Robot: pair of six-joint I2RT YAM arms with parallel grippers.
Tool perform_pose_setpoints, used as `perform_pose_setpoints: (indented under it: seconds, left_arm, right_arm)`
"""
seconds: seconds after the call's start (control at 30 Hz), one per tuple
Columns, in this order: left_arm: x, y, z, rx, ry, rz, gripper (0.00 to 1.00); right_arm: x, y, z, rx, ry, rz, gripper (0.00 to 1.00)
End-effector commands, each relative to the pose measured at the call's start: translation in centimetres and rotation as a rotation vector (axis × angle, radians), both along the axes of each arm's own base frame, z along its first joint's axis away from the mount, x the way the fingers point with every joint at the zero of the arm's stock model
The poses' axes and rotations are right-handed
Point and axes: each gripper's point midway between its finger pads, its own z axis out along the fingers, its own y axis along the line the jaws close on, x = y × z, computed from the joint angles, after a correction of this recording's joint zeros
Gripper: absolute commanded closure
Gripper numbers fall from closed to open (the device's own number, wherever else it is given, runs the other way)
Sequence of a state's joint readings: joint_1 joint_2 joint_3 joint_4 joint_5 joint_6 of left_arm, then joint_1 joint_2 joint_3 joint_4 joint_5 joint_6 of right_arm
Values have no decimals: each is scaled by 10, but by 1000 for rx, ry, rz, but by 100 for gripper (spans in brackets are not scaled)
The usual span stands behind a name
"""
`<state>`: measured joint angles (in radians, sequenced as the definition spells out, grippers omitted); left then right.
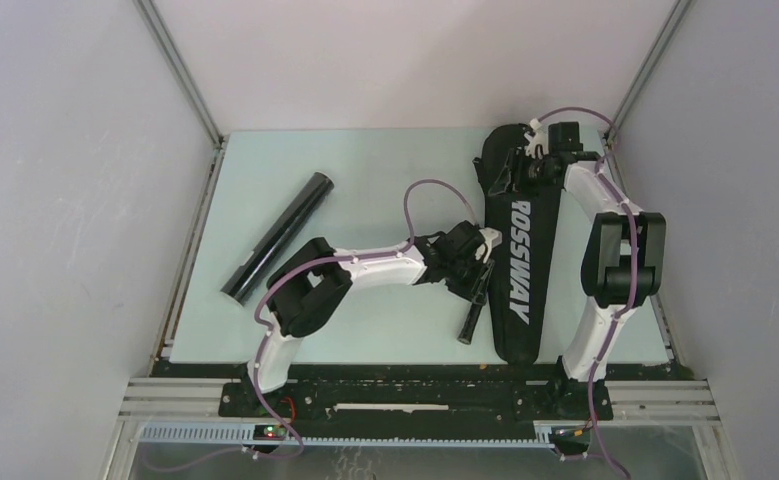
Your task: Pack up the badminton gear
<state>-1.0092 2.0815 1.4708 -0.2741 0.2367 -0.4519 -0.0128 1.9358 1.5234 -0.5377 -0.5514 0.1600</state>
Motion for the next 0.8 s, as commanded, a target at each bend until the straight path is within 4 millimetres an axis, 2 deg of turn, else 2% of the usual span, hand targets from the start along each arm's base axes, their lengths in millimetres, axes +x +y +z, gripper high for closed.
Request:
perform_pose_setpoints:
  seconds: [0.0,0.13,0.3,0.4,0.47,0.63,0.77]
  left_arm:
    - [23,-17,25,-98,-92,24,100]
    - [22,-16,28,-109,-88,31,100]
    - [22,-15,32,-135,-77,26,100]
    - [23,-17,36,-156,-64,25,100]
    - [23,-17,38,-166,-63,22,100]
    - [22,-17,45,-196,-59,11,100]
    - [19,-18,47,-220,-41,7,100]
  right_arm:
    - [0,-18,52,-87,-117,0,35]
    - [-20,-41,58,-185,-120,-21,33]
    - [-78,-82,47,-274,-80,-42,36]
    - [-115,-93,41,-337,-84,-20,37]
    - [-140,-91,36,-359,-89,12,37]
    - [-192,-67,28,-370,-132,161,37]
    - [-224,-44,4,-406,-169,297,36]
